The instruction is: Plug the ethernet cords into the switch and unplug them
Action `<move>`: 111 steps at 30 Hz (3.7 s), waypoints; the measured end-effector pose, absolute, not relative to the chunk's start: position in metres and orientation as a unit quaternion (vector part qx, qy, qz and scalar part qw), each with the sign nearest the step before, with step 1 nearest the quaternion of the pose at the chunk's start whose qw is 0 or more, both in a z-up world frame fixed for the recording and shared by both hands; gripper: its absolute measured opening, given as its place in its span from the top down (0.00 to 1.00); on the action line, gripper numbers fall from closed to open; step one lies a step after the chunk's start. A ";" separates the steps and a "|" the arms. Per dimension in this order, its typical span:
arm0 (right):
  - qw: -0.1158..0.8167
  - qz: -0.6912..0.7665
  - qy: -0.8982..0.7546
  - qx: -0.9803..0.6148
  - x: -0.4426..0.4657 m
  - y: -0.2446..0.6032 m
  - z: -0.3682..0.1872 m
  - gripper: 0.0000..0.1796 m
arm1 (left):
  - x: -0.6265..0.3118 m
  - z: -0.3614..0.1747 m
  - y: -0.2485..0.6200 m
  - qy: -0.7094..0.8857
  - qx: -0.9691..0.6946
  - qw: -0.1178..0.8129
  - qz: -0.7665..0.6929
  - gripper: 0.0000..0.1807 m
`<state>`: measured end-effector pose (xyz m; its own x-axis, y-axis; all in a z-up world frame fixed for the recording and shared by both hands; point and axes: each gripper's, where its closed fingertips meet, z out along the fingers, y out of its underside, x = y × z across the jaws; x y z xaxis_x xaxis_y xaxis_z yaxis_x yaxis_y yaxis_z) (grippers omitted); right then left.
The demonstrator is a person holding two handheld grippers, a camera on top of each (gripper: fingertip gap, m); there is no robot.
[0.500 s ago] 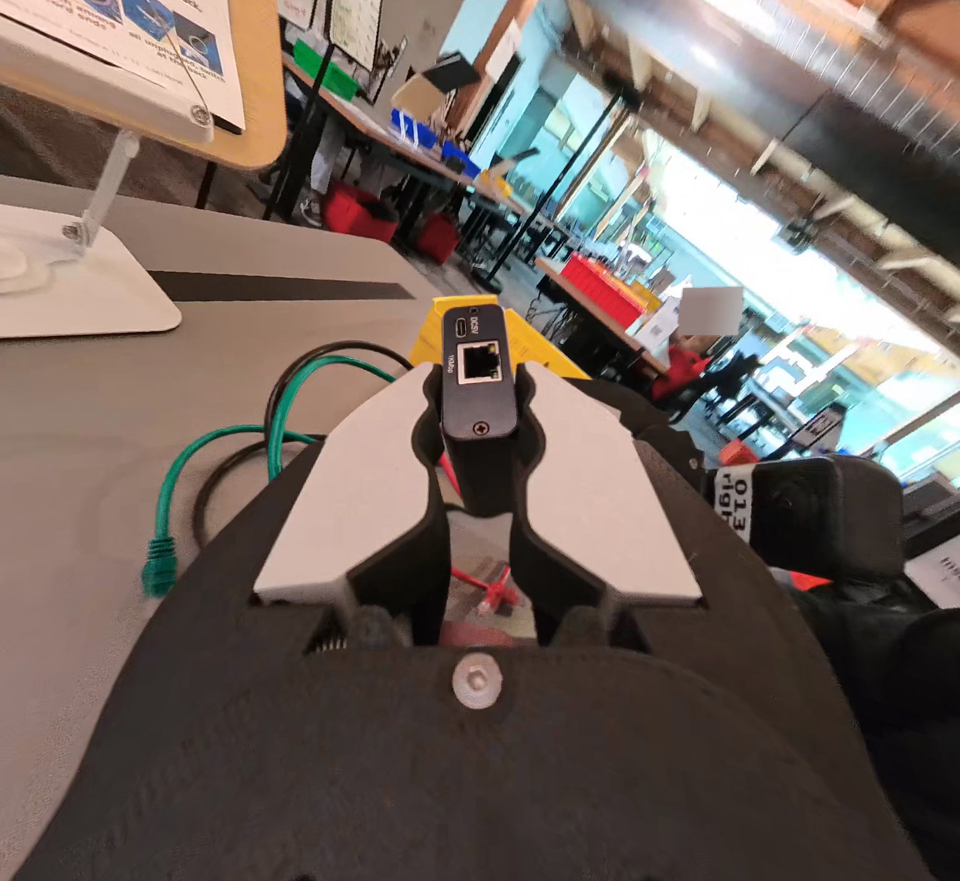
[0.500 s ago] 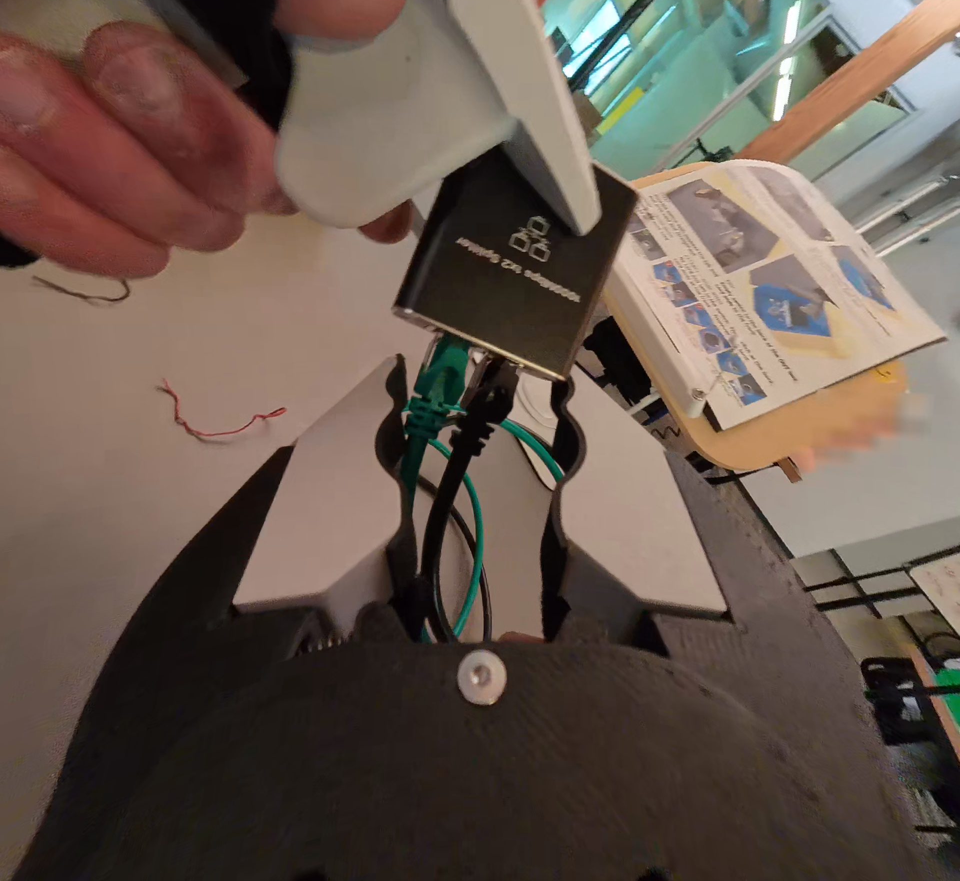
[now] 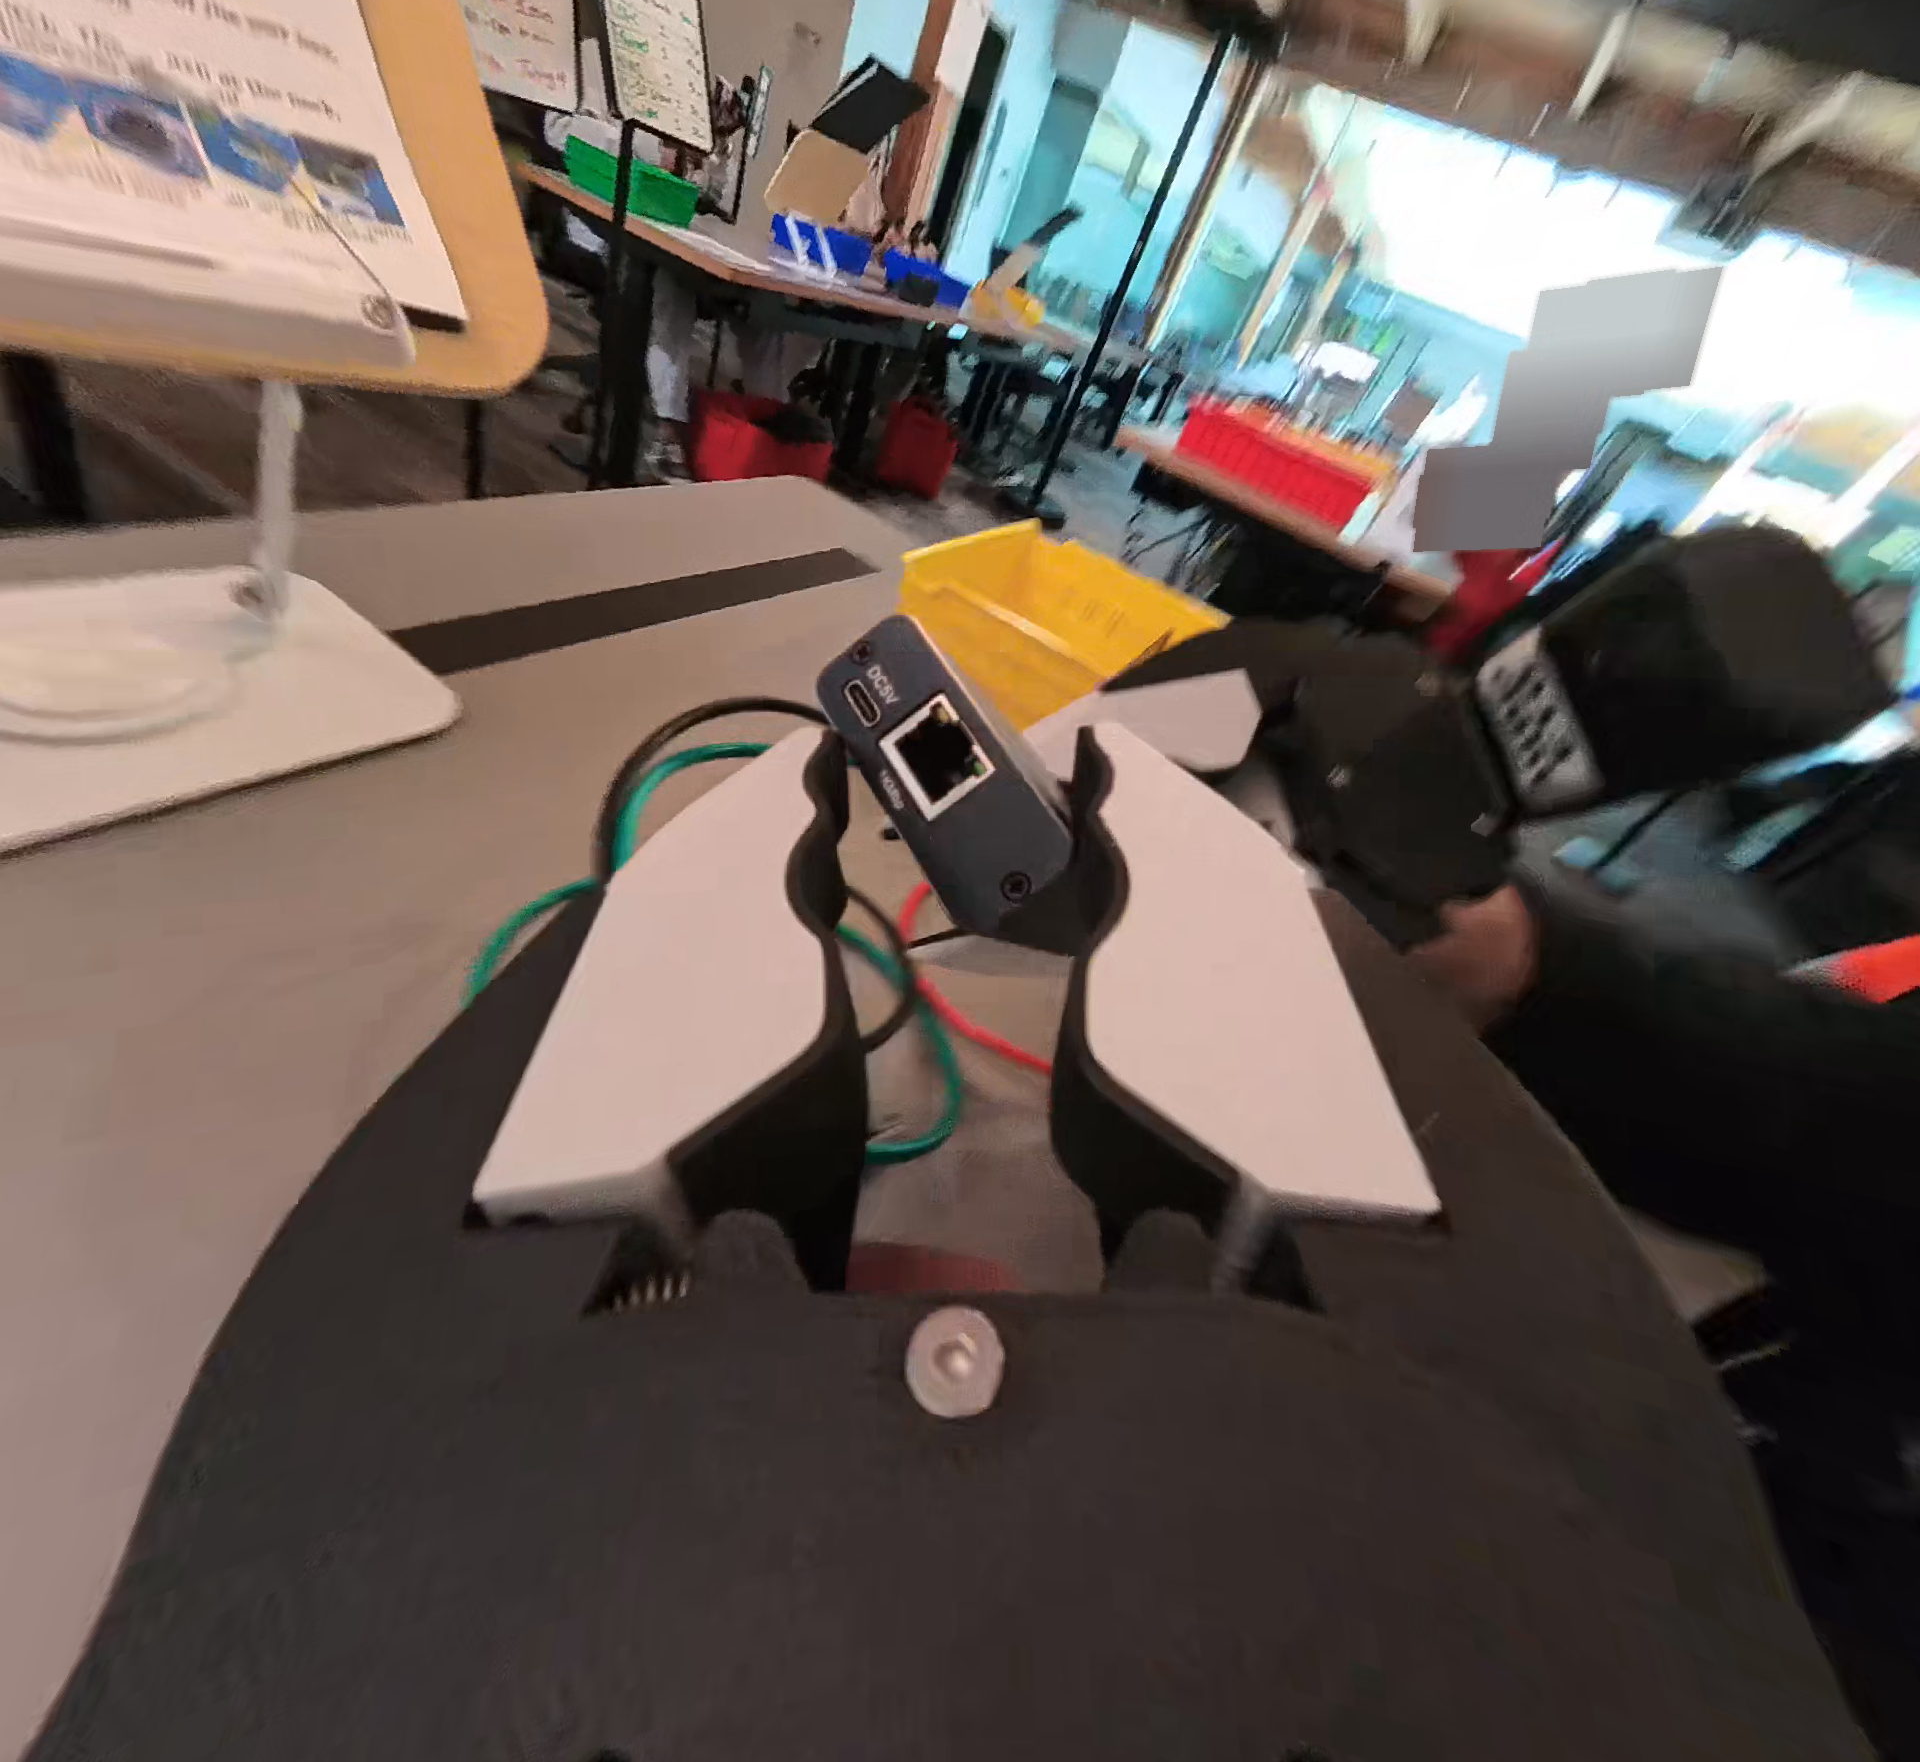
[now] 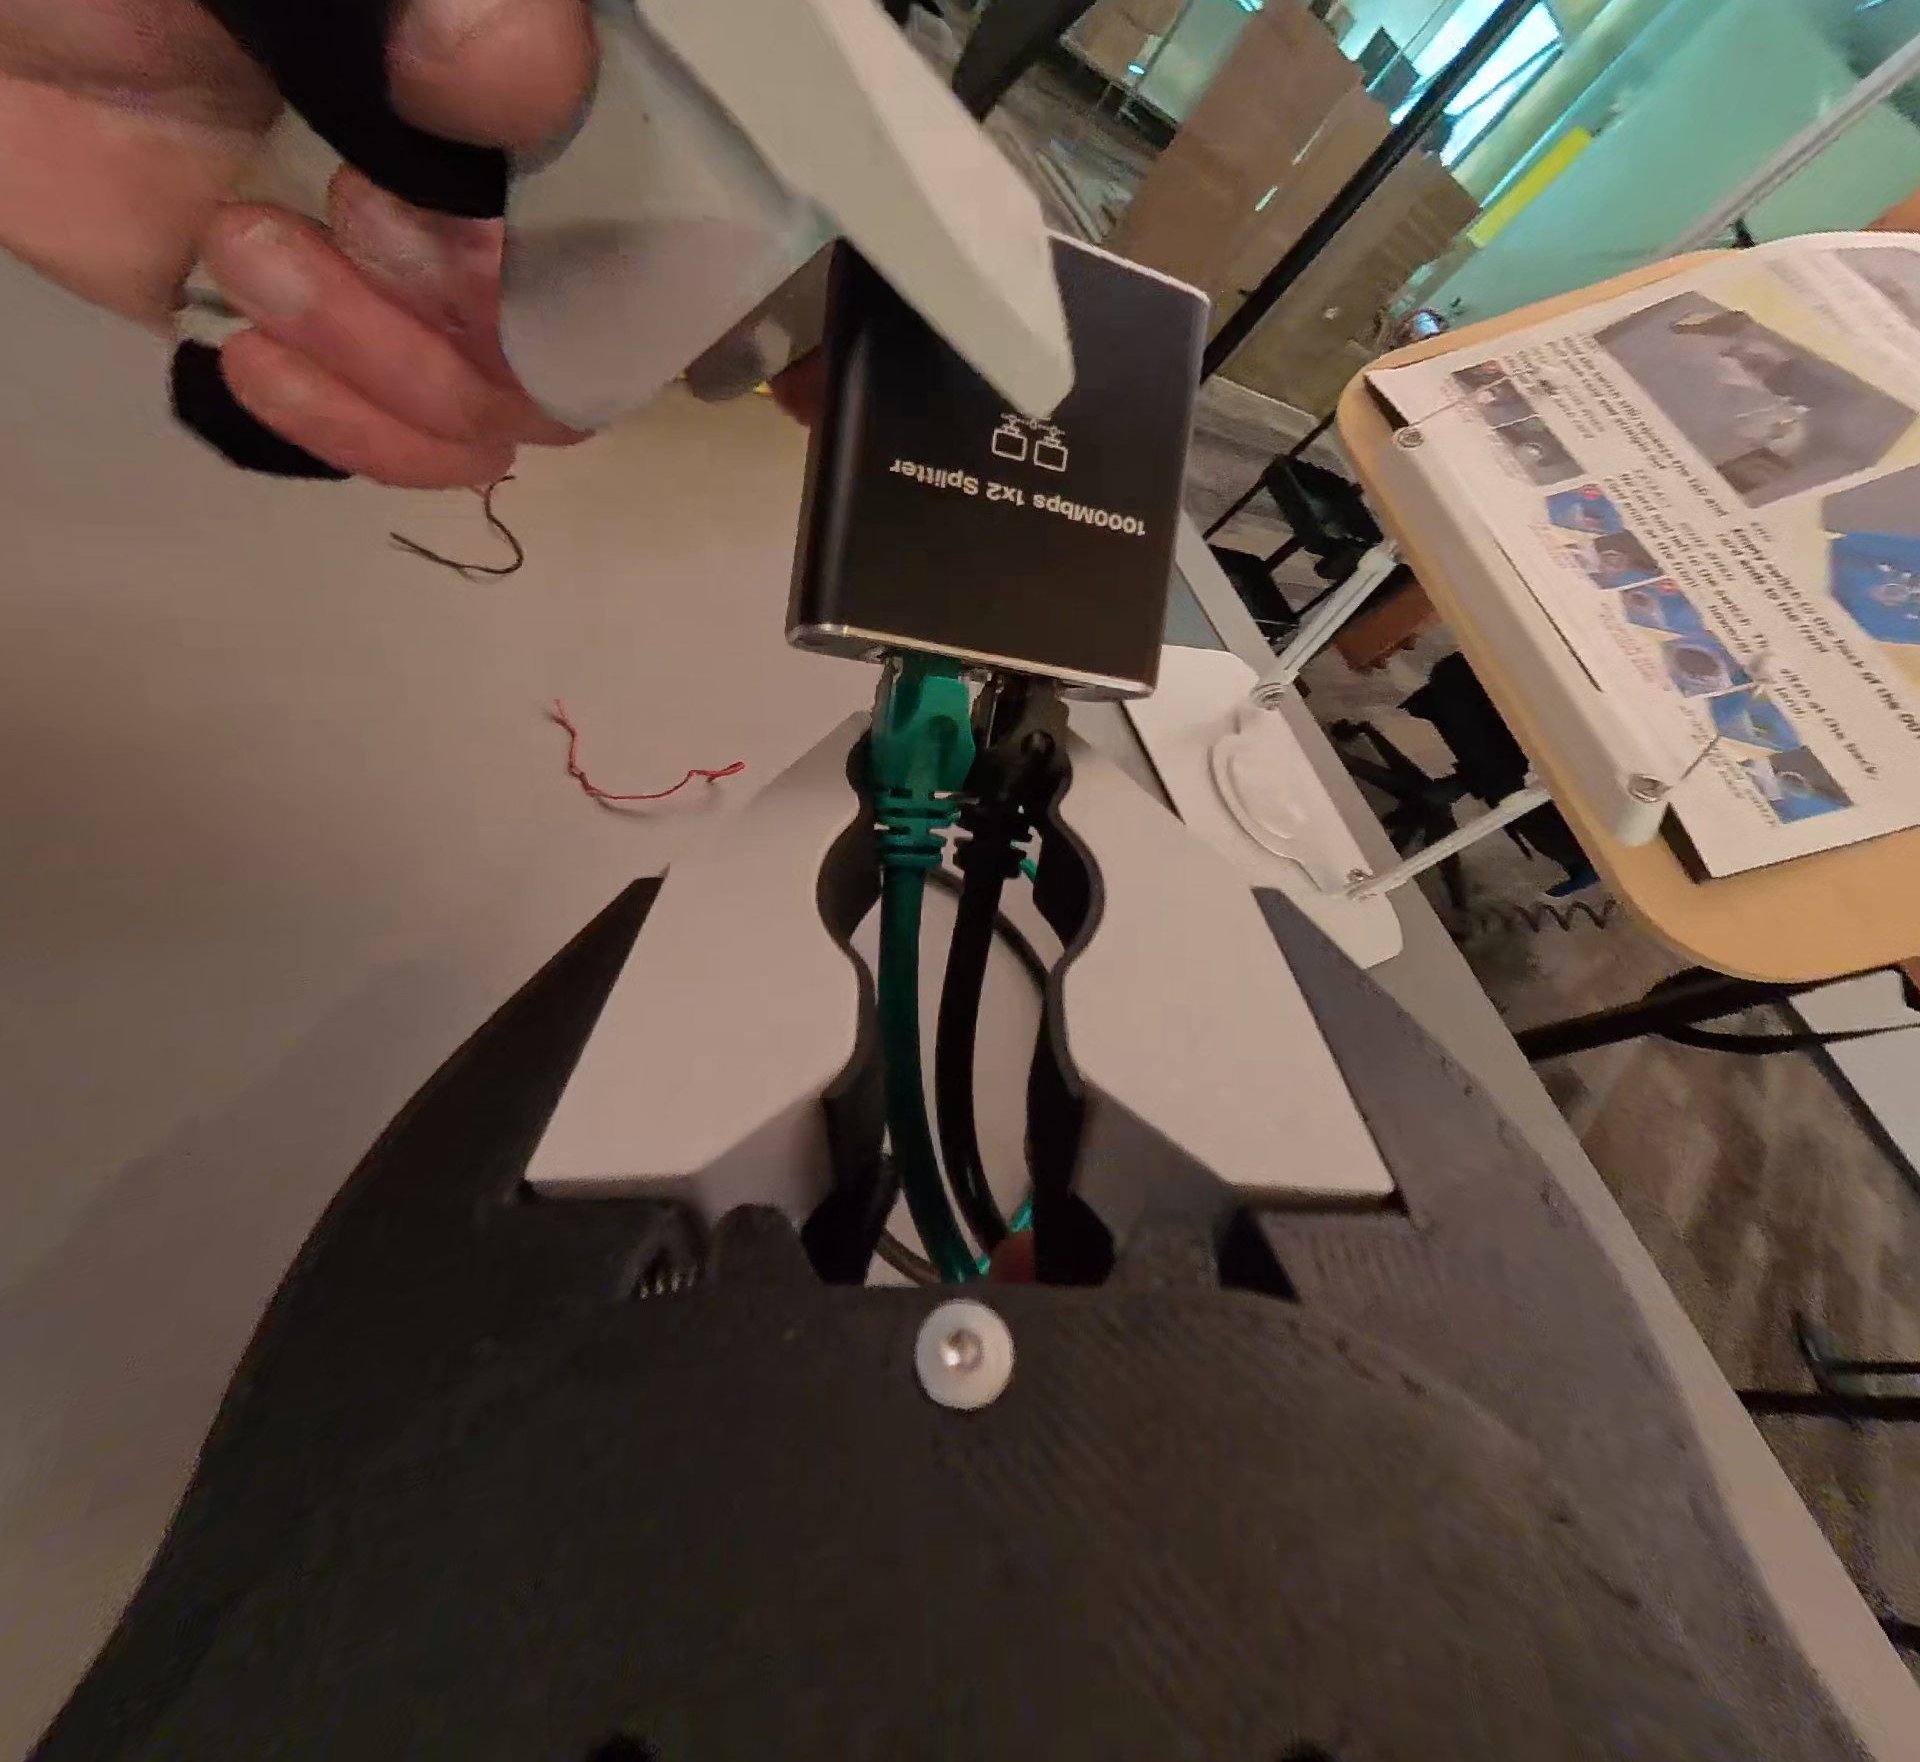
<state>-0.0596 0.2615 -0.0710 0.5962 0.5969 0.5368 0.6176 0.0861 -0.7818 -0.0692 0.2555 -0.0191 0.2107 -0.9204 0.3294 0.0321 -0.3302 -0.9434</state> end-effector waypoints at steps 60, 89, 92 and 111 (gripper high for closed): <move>0.599 -0.027 -0.538 -0.592 -0.040 0.237 -0.030 0.82 | -0.046 -0.041 0.264 0.712 -0.391 0.578 0.078 0.78; 0.593 -0.117 -0.615 -0.506 -0.051 0.211 -0.012 0.87 | -0.041 -0.037 0.257 0.736 -0.409 0.539 0.033 0.78; 0.585 -0.129 -0.618 -0.510 -0.047 0.213 -0.012 0.88 | -0.040 -0.038 0.258 0.737 -0.409 0.537 0.031 0.78; 0.592 -0.173 -0.605 -0.504 -0.043 0.224 -0.014 0.91 | -0.034 -0.032 0.257 0.742 -0.398 0.538 0.036 0.77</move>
